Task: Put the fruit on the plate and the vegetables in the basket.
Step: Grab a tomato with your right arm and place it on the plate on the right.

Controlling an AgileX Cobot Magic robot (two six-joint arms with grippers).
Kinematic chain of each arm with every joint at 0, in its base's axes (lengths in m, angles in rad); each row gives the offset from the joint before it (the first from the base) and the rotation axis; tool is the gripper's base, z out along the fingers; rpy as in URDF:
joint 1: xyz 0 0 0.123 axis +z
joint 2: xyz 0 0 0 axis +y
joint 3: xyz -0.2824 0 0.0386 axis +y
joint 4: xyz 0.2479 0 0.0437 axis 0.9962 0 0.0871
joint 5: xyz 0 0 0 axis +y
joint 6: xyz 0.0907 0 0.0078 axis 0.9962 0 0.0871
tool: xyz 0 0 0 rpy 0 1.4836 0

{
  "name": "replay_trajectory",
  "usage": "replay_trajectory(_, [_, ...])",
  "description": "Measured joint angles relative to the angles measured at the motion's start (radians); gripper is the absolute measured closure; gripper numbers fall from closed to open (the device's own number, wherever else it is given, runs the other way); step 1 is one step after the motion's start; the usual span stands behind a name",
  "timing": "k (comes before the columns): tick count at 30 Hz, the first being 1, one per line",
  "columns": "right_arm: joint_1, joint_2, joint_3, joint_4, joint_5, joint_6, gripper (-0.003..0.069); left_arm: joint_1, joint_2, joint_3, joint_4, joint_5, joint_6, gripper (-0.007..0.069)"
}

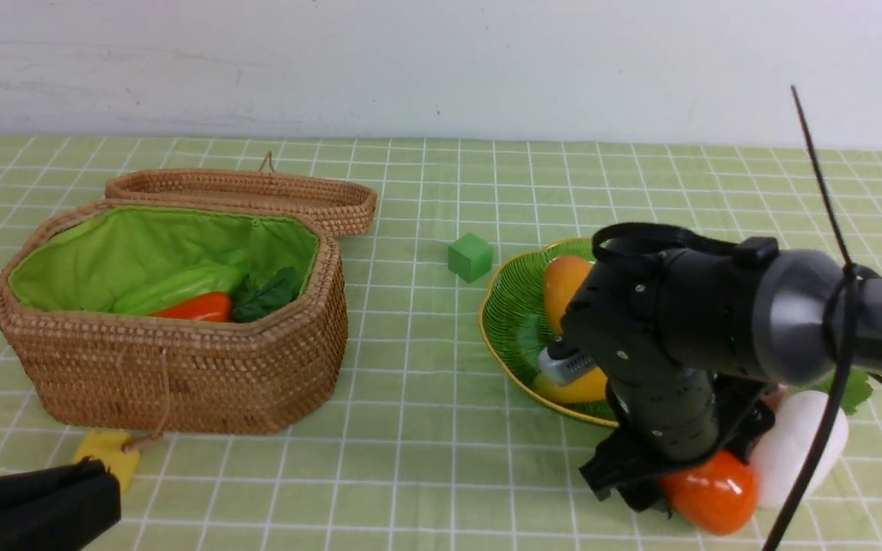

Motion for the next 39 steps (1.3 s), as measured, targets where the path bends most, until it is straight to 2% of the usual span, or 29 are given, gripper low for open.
replay_trajectory(9, [-0.001, 0.023, 0.001, -0.029, 0.009, 0.001, 0.0092, 0.0, 0.0, 0.0, 0.0, 0.01, 0.0, 0.0624])
replay_trajectory(17, [-0.001, 0.022, 0.001, -0.03, 0.013, -0.011, 0.0093, 0.0, 0.0, 0.0, 0.0, 0.01, 0.0, 0.0622])
replay_trajectory(24, [0.017, -0.072, 0.011, 0.086, 0.015, -0.03, 0.0094, 0.0, 0.0, 0.0, 0.0, 0.01, 0.0, 0.062])
replay_trajectory(30, [0.025, -0.226, 0.012, 0.089, 0.034, -0.047, 0.0095, 0.0, 0.0, 0.0, 0.0, 0.01, 0.0, 0.062])
replay_trajectory(33, [-0.013, -0.292, 0.012, 0.054, -0.021, -0.05, 0.0095, 0.0, 0.0, 0.0, 0.0, 0.01, 0.0, 0.062])
replay_trajectory(39, [-0.236, -0.264, 0.012, 0.035, -0.391, -0.05, 0.0096, 0.0, 0.0, 0.0, 0.0, 0.01, 0.002, 0.0621])
